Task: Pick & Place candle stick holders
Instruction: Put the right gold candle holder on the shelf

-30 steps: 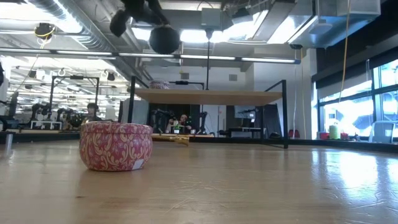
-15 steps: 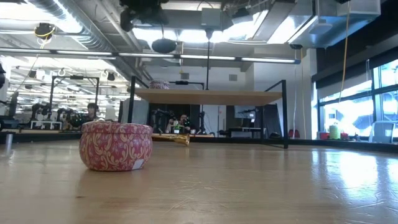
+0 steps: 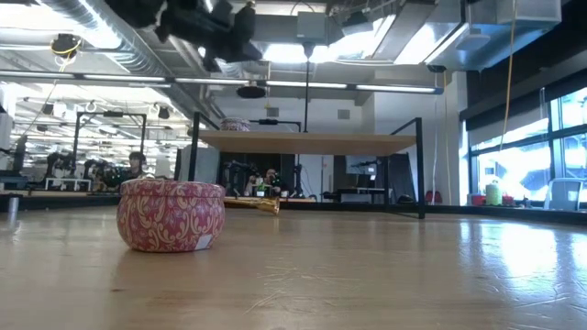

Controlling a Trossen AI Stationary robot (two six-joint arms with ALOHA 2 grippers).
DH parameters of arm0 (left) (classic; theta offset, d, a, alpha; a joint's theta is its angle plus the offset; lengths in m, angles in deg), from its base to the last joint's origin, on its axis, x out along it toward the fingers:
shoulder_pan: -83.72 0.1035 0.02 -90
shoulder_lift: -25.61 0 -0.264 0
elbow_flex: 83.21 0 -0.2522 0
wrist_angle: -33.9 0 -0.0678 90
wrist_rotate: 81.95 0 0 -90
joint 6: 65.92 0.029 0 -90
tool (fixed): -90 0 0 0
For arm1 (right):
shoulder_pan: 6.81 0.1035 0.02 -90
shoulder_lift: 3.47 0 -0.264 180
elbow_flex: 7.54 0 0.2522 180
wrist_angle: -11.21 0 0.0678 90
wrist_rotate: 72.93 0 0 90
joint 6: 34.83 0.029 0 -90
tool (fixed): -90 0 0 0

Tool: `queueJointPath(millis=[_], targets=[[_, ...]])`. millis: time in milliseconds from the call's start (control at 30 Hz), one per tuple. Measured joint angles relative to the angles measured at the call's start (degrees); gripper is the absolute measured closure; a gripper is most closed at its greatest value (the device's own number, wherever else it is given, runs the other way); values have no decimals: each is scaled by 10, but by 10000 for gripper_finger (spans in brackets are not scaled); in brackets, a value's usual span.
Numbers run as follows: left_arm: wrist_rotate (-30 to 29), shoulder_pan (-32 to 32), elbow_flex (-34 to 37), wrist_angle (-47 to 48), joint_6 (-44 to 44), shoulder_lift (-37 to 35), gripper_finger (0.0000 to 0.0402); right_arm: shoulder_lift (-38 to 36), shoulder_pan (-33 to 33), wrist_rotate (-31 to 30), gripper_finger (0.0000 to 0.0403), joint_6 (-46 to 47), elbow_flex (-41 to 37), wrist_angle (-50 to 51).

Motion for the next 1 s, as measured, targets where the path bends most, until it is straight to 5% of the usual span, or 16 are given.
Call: queueJointPath(millis=[433, 800, 1000], targets=[[79, 73, 1, -58, -24, 95, 394, 16, -19, 10, 402, -2, 0, -13], [96, 104, 1, -47, -12, 98, 394, 16, -31, 10, 402, -4, 0, -6], [155, 111, 1, -37, 27, 98, 394, 16, -31, 11, 402, -4, 0, -6]])
